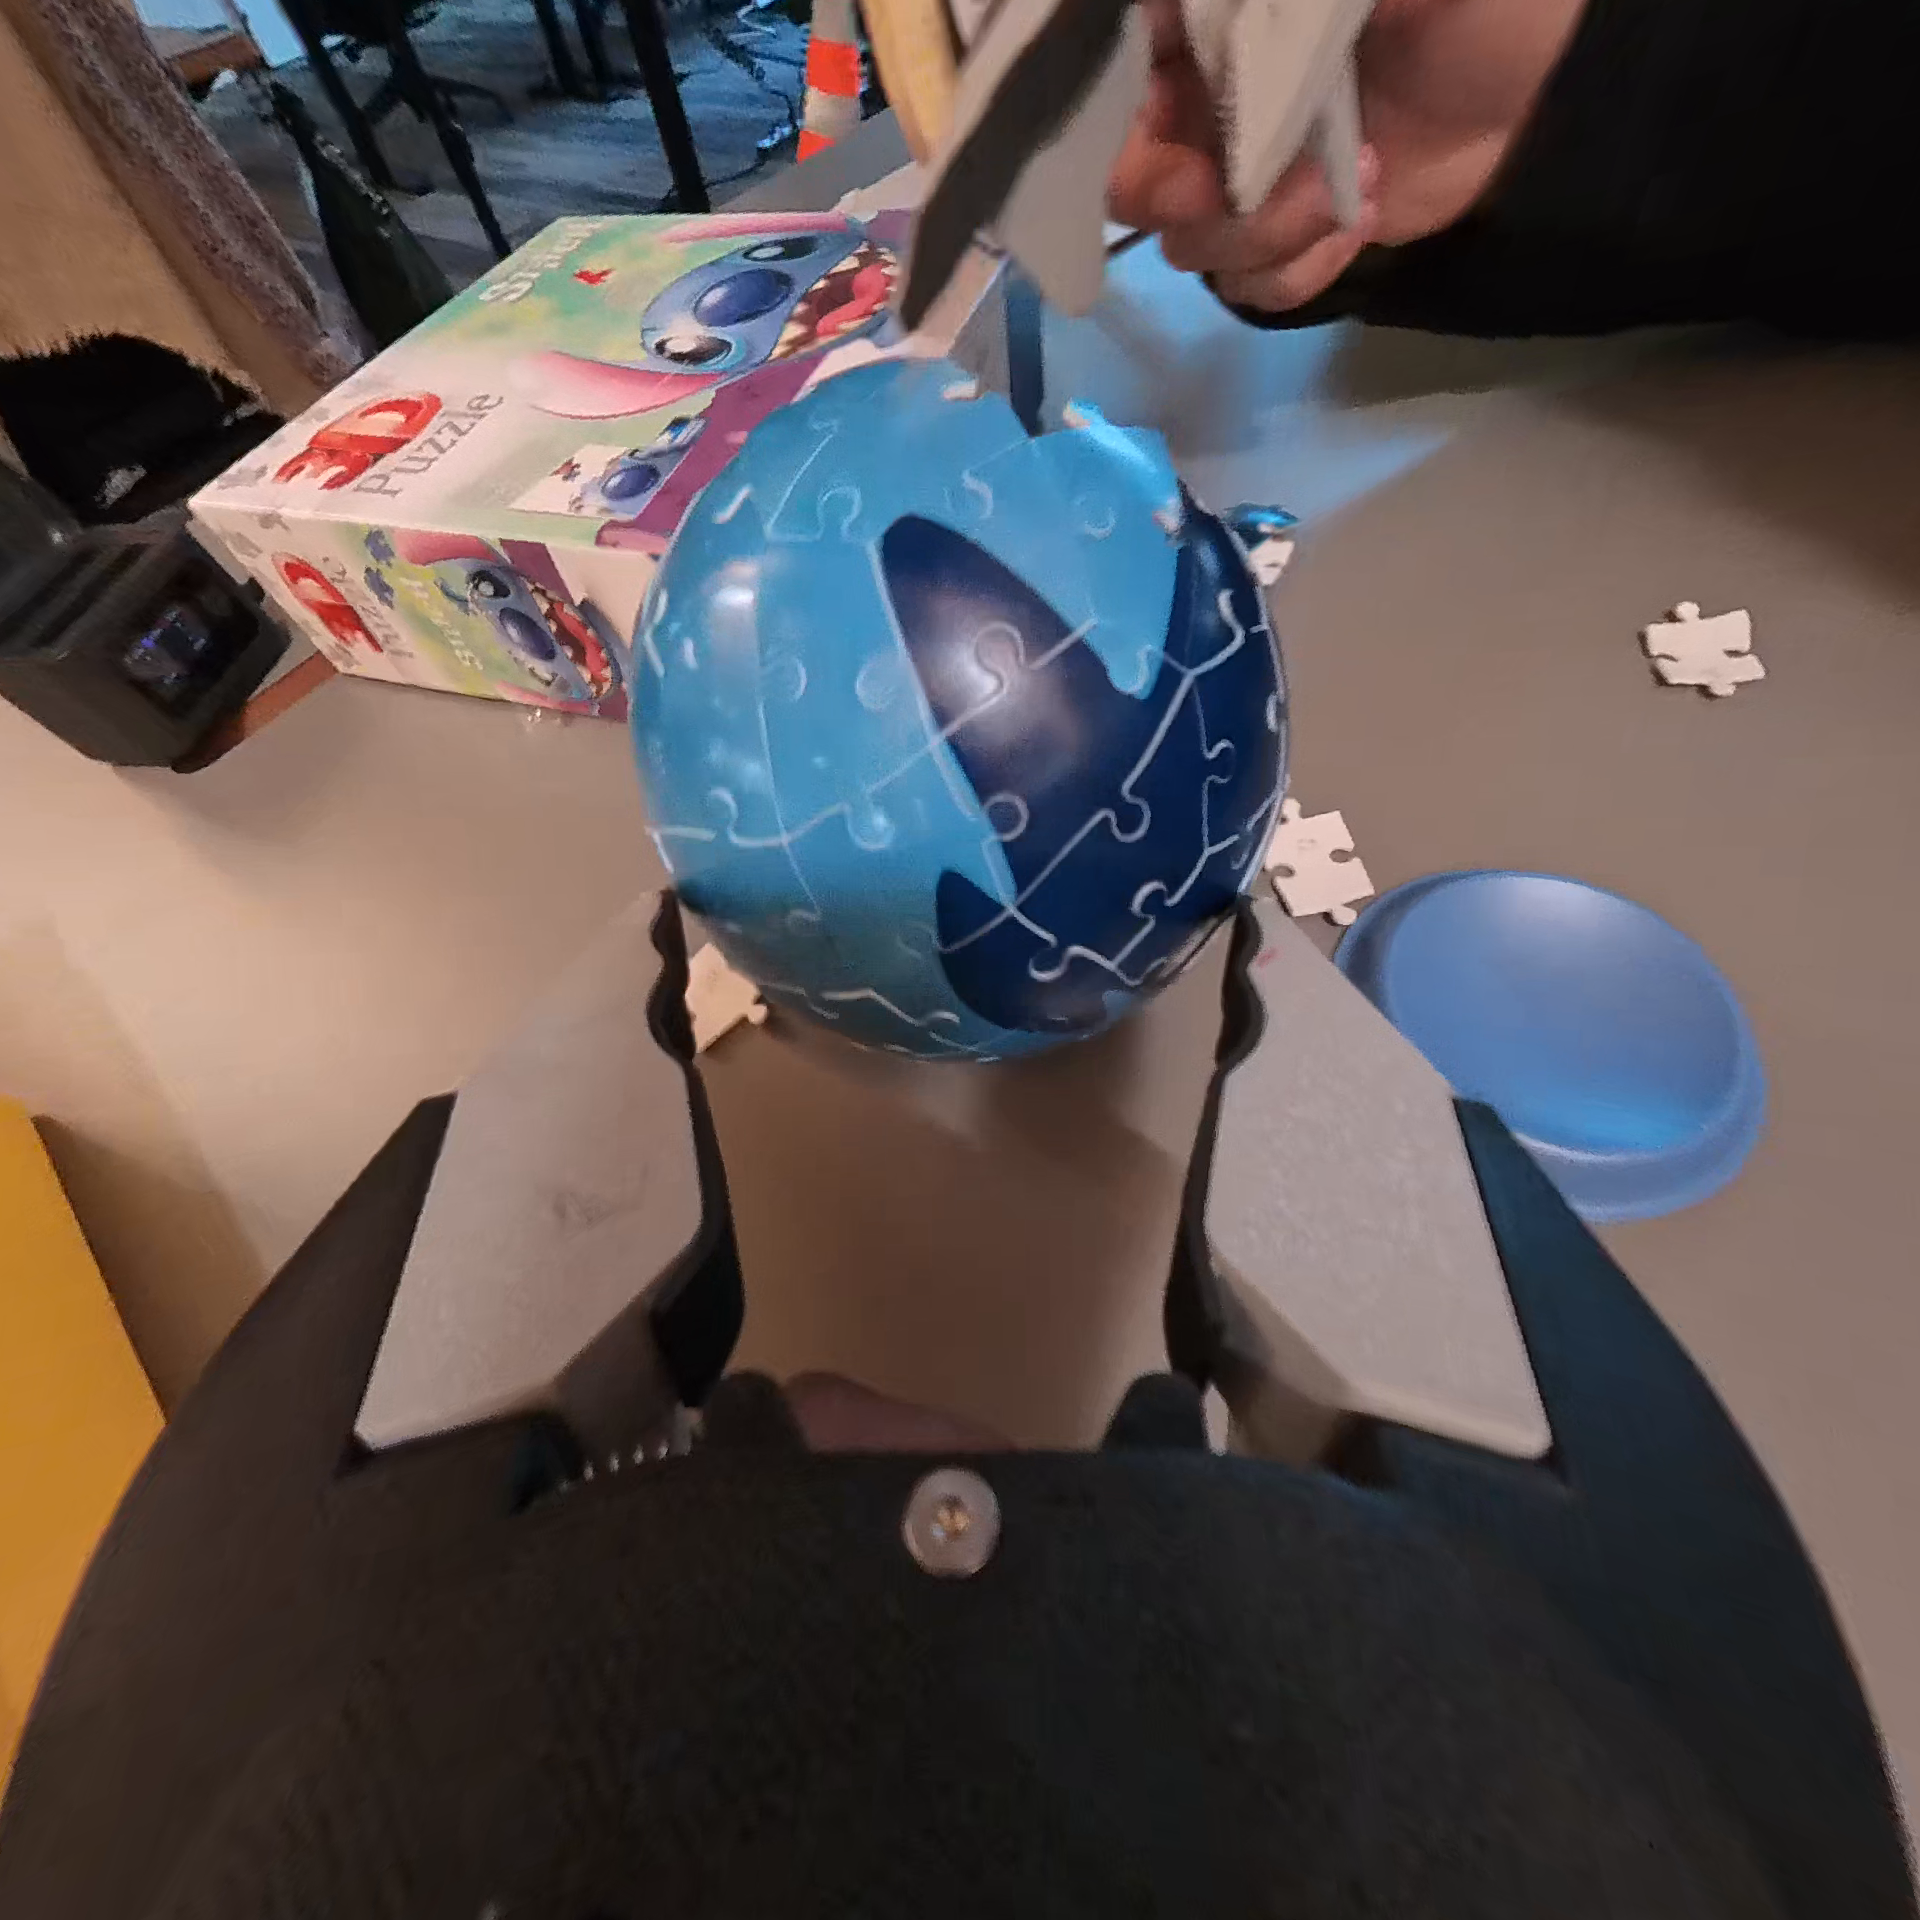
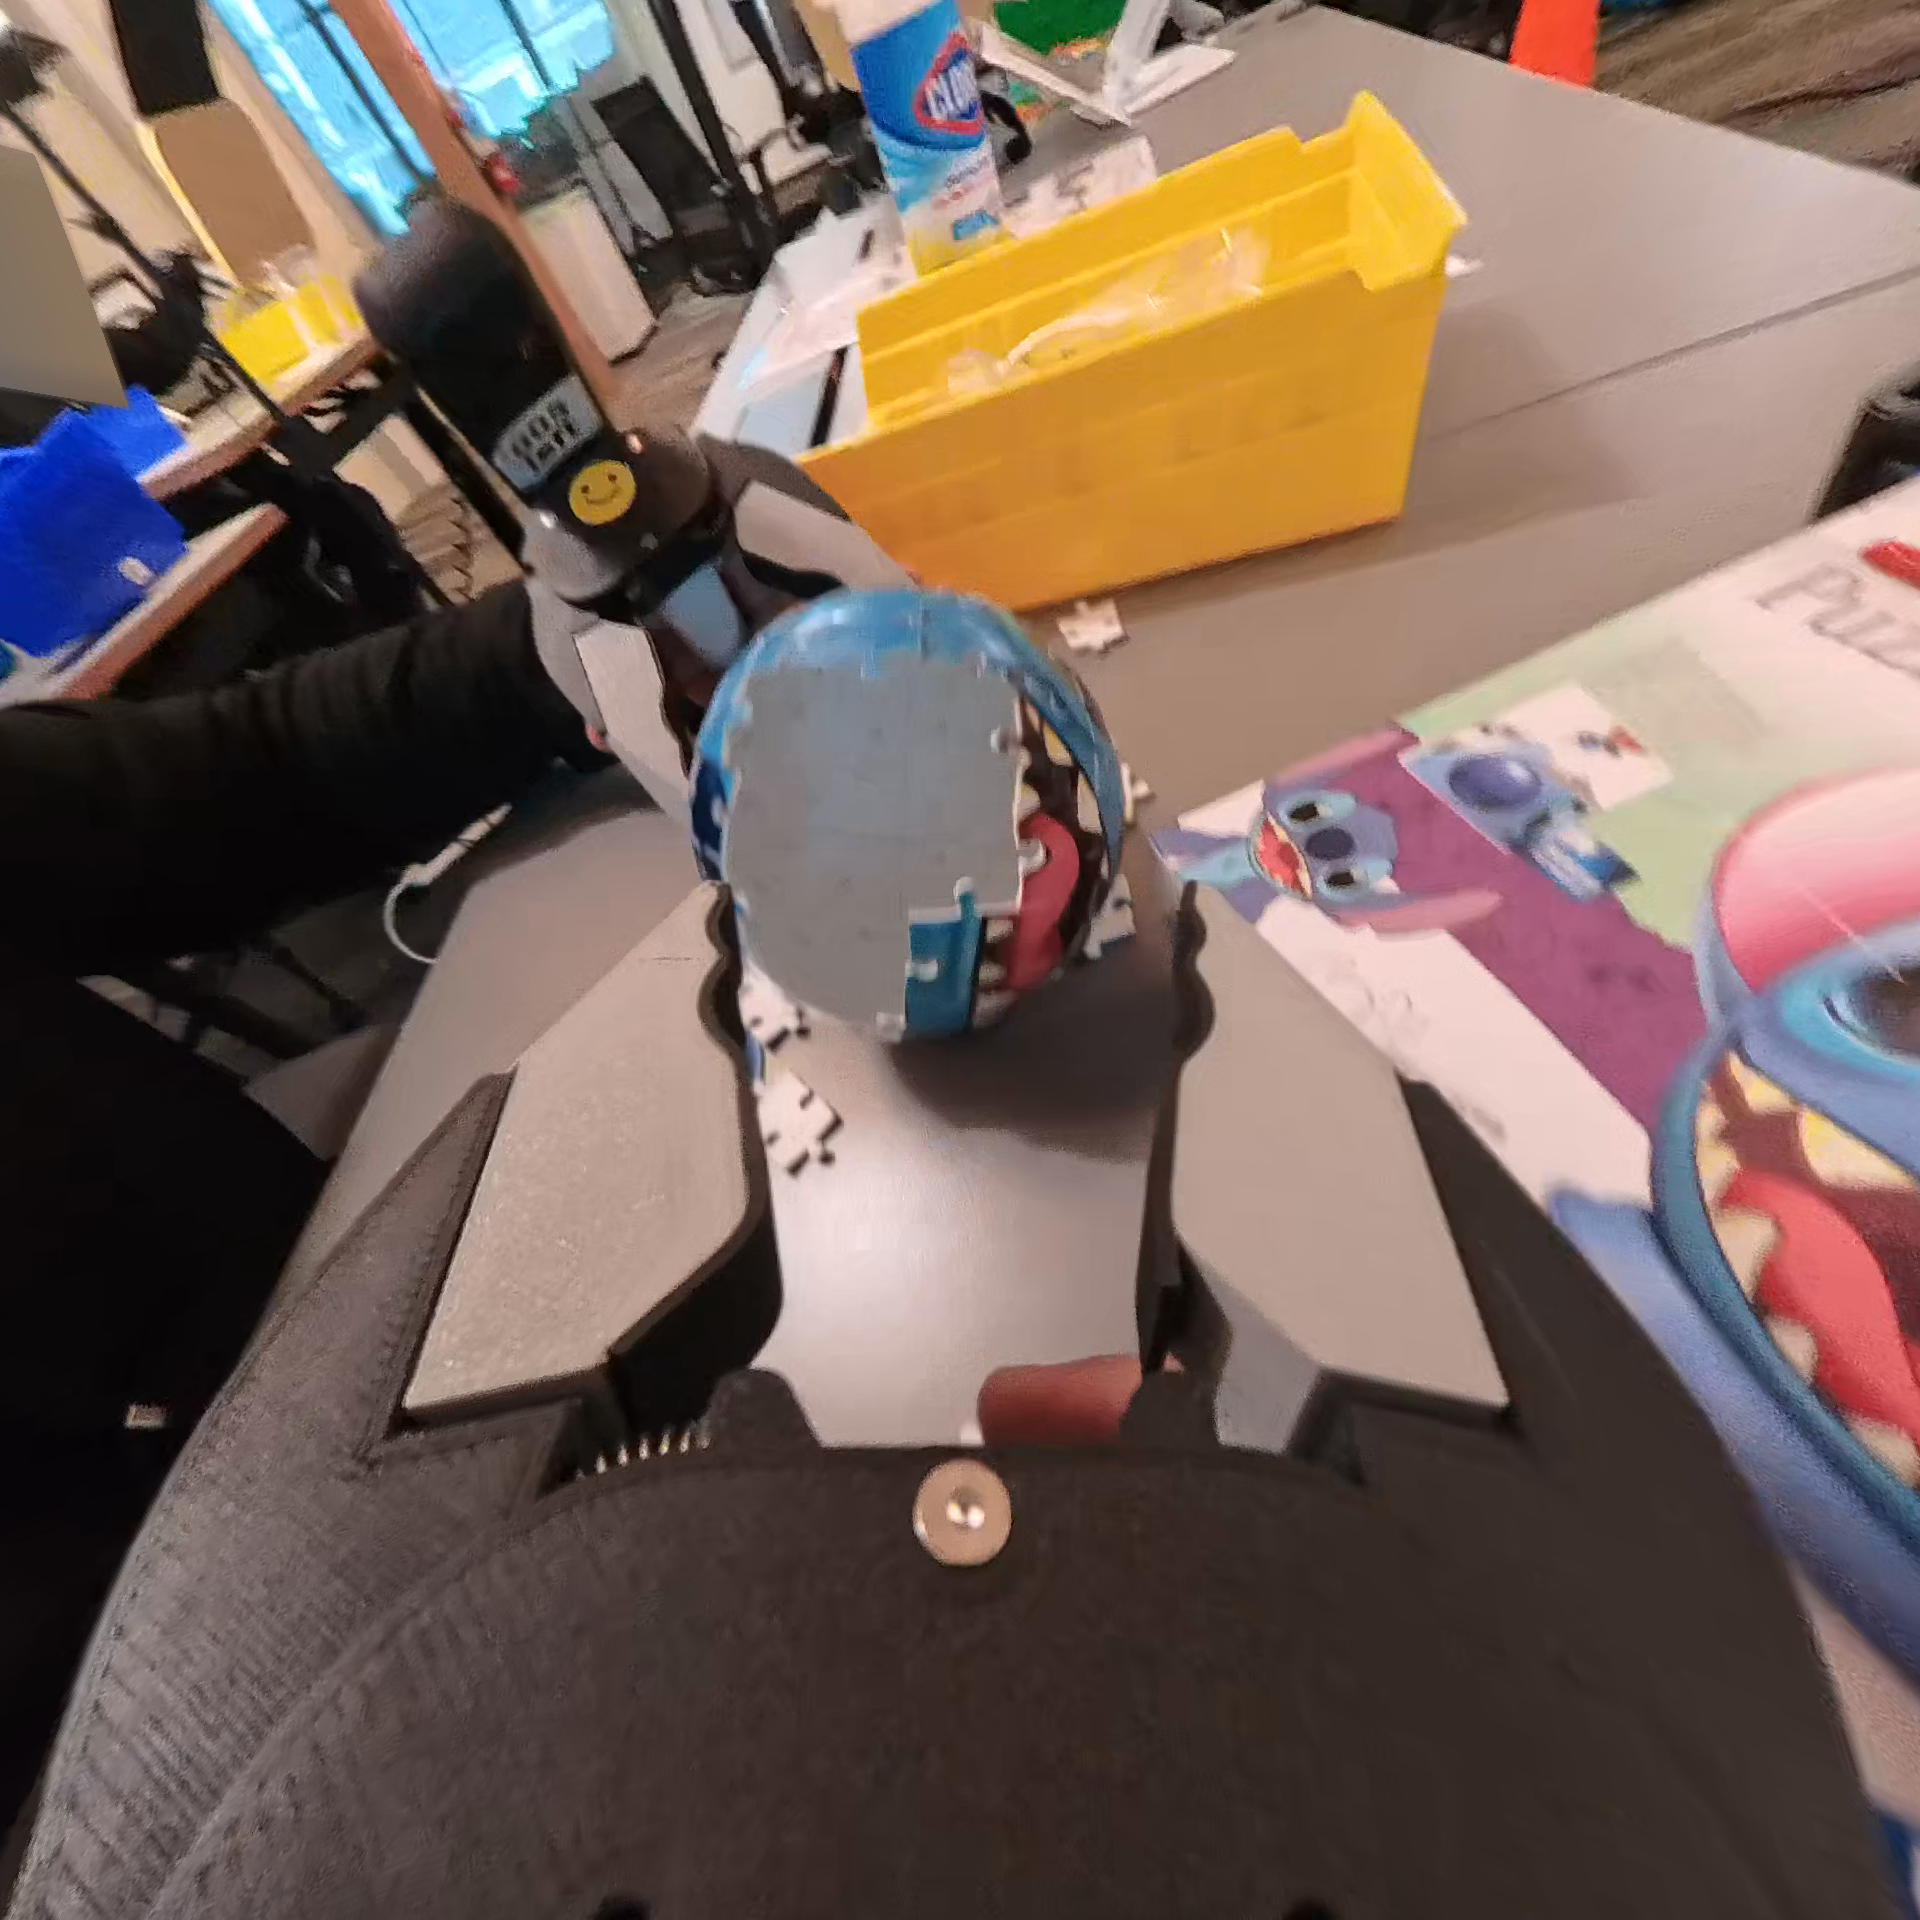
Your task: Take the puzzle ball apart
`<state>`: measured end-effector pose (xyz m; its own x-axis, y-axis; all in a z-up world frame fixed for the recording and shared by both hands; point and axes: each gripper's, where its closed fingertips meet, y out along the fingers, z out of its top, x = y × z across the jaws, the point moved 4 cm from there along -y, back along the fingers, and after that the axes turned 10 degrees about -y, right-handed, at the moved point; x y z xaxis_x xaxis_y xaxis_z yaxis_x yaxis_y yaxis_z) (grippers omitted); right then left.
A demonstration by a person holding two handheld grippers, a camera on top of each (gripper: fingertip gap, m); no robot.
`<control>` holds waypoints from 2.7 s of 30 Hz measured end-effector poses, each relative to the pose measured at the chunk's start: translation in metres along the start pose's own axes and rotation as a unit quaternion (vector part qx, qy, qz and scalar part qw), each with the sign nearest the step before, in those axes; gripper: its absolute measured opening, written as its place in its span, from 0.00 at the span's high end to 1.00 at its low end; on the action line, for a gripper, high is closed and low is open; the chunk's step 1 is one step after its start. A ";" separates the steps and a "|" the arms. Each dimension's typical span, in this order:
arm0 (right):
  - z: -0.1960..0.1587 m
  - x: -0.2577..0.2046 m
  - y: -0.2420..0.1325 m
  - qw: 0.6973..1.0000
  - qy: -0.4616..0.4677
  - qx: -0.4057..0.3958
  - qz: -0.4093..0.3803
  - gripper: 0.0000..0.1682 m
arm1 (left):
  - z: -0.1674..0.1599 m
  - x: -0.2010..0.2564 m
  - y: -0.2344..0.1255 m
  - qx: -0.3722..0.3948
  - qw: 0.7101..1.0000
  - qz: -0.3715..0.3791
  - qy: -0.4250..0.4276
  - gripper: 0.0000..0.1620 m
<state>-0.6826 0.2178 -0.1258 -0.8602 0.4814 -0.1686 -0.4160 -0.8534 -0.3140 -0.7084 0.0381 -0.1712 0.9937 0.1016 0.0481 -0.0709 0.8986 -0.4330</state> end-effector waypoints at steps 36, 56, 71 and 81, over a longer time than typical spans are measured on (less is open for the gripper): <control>-0.045 -0.035 0.060 0.968 0.170 -0.033 0.179 0.47 | -0.007 0.020 -0.013 -0.036 0.991 -0.042 -0.121 0.39; -0.035 -0.048 0.043 0.987 -0.039 -0.008 0.154 0.48 | -0.005 0.040 -0.031 -0.013 0.999 -0.027 0.041 0.39; -0.036 -0.030 0.059 0.986 0.064 -0.038 0.149 0.50 | -0.017 0.018 -0.026 -0.027 0.995 0.005 -0.094 0.40; -0.045 -0.040 0.058 0.991 -0.036 -0.063 0.111 0.46 | 0.014 0.017 -0.030 0.033 0.996 -0.022 -0.074 0.46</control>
<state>-0.6590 0.1578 -0.1789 -0.9470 0.2649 -0.1816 -0.1773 -0.9027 -0.3920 -0.6906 0.0184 -0.1451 0.9724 0.1196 0.2004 -0.0387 0.9294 -0.3669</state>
